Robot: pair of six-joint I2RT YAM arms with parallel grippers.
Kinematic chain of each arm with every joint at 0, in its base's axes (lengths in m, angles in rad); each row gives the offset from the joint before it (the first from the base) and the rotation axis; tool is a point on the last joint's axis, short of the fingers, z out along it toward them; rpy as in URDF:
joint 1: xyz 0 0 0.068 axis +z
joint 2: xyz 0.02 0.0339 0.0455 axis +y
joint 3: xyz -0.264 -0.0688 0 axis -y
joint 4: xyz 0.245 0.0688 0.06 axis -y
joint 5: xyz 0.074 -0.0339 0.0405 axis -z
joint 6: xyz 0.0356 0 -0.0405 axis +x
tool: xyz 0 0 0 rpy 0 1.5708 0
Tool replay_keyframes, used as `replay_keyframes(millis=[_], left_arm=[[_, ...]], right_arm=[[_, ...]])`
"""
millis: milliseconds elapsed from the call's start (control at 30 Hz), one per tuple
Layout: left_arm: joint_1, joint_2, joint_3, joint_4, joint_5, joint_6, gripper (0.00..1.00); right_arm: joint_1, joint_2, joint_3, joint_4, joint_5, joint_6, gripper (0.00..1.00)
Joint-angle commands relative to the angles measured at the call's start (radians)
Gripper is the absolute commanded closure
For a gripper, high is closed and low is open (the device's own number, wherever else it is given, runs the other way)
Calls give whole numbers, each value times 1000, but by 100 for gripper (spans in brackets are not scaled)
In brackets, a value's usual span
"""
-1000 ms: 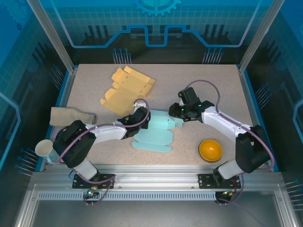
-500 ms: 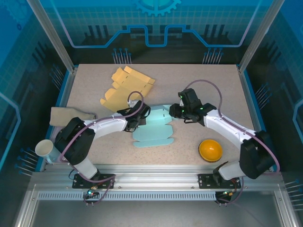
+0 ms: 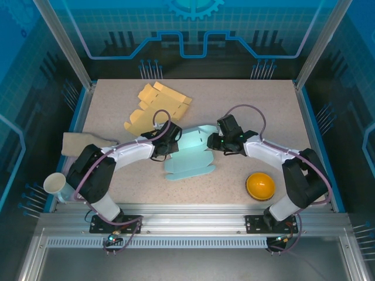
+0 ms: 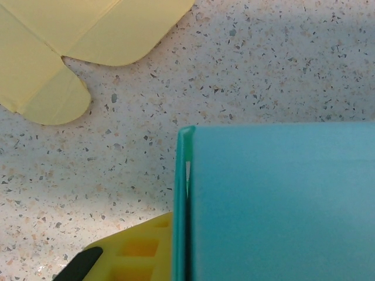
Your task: Fold the paper box
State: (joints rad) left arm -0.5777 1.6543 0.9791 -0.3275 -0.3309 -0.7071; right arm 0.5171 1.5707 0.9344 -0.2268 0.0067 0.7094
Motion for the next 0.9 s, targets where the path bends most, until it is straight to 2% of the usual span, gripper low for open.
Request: replay_keyframes(millis=[0, 300, 500, 733, 867], left_arm=[[8, -8, 12, -19, 42, -18, 85], [8, -5, 10, -5, 57, -25, 85], [7, -11, 1, 17, 78, -35, 86], [9, -10, 2, 39, 97, -52, 86], [9, 4, 14, 20, 72, -33, 86]], right_arm=[[15, 25, -4, 42, -22, 21, 69], [43, 25, 5, 141, -80, -5, 73], [77, 65, 63, 84, -68, -32, 74], [127, 135, 58, 116, -76, 7, 74], [124, 113, 50, 108, -61, 1, 73]])
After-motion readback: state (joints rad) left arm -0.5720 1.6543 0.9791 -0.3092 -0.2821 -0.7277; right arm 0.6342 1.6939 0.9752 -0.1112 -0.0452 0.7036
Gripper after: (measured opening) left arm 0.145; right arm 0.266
